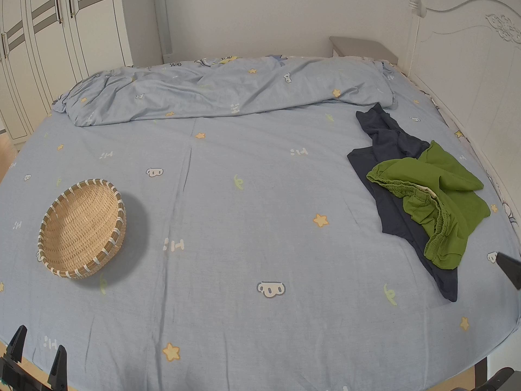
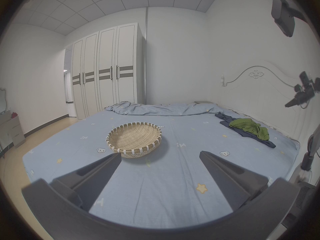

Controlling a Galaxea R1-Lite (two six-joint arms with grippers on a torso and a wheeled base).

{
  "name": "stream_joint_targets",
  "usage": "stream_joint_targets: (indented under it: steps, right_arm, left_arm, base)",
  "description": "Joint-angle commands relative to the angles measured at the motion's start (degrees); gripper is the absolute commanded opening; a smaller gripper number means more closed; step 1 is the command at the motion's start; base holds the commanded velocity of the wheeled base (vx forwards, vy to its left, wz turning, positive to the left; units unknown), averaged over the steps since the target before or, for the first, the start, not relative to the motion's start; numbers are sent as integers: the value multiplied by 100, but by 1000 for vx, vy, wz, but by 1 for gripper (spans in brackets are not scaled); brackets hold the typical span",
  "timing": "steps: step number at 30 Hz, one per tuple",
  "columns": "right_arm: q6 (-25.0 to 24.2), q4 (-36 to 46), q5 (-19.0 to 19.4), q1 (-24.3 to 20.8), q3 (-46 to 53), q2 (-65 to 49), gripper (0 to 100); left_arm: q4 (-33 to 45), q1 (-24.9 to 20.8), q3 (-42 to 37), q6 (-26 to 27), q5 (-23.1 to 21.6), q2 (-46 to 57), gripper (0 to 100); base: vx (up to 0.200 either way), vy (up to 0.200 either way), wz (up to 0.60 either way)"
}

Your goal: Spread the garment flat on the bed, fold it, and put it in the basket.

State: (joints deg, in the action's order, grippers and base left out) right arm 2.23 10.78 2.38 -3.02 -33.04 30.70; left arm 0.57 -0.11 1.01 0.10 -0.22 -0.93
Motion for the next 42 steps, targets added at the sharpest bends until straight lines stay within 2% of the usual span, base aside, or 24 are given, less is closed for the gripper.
stream_joint_targets:
  steps: [1,2,3,4,6,9,11,28,42]
  right_arm:
    - [164,293,-510,-287,-2638,4269,100]
    - [164,293,-510,-287,-2638,4269,100]
    - [172,170,-800,-506,-3033,5016,100]
    - [172,170,-800,-506,-3033,5016,100]
    - [225,-49,-1284,-673,-3288,5667,100]
    - [225,-322,-1758,-664,-3605,6396,100]
    - [304,-454,-1890,-603,-3763,6669,100]
    - [392,-445,-1890,-339,-4853,7512,100]
    - [401,-471,-1890,-93,-4932,7741,100]
  left_arm:
    - [-5,2,-75,-1,4,84,100]
    - [-5,2,-75,-1,4,84,100]
    - [-5,2,-75,-1,-4,84,100]
    - [-5,2,-75,-1,-4,84,100]
    - [-5,2,-75,-1,4,84,100]
    - [-5,2,-75,-1,-4,84,100]
    - [-5,2,-75,-1,4,84,100]
    - [-5,2,-75,-1,4,84,100]
    - [-5,2,-75,-1,4,84,100]
  base:
    - [0,0,0]
    - [0,0,0]
    - [0,0,0]
    - [0,0,0]
    - [0,0,0]
    - [0,0,0]
    - [0,0,0]
    - [0,0,0]
    - [0,0,0]
